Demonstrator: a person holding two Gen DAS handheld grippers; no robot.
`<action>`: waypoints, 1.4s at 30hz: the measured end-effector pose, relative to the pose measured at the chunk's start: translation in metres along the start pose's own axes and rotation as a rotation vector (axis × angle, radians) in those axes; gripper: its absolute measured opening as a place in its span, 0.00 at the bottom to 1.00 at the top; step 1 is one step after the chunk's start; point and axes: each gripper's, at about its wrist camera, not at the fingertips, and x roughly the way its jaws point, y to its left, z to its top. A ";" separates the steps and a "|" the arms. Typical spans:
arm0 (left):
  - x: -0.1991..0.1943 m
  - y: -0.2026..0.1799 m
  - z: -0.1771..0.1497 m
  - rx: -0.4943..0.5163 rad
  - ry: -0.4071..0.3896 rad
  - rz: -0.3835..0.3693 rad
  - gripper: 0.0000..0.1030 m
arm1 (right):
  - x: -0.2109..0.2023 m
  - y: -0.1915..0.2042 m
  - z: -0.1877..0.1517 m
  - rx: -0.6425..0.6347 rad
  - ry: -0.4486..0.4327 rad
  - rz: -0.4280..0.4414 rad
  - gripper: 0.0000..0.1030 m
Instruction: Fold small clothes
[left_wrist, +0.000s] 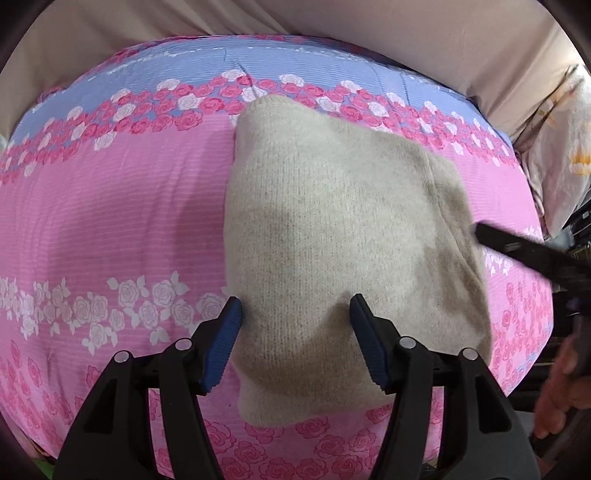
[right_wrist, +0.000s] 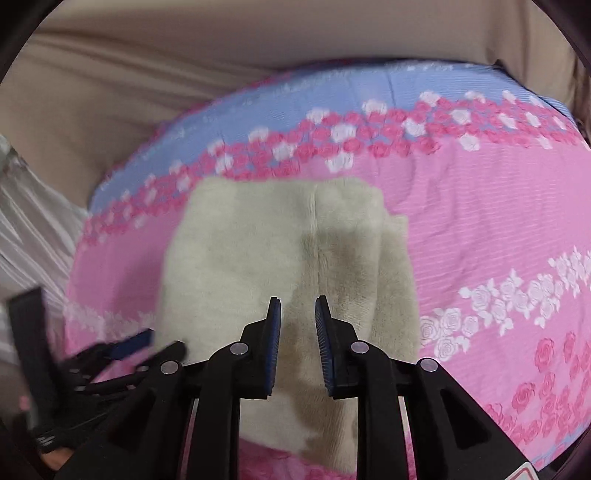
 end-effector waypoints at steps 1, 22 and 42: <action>0.001 0.000 0.001 -0.002 0.002 0.004 0.57 | 0.021 -0.011 -0.002 0.008 0.050 -0.038 0.09; 0.001 0.002 -0.001 -0.015 -0.002 0.016 0.60 | 0.007 -0.013 -0.026 0.060 0.084 -0.044 0.43; 0.005 0.050 0.013 -0.296 -0.003 -0.193 0.80 | -0.009 -0.051 -0.022 0.101 -0.001 -0.058 0.80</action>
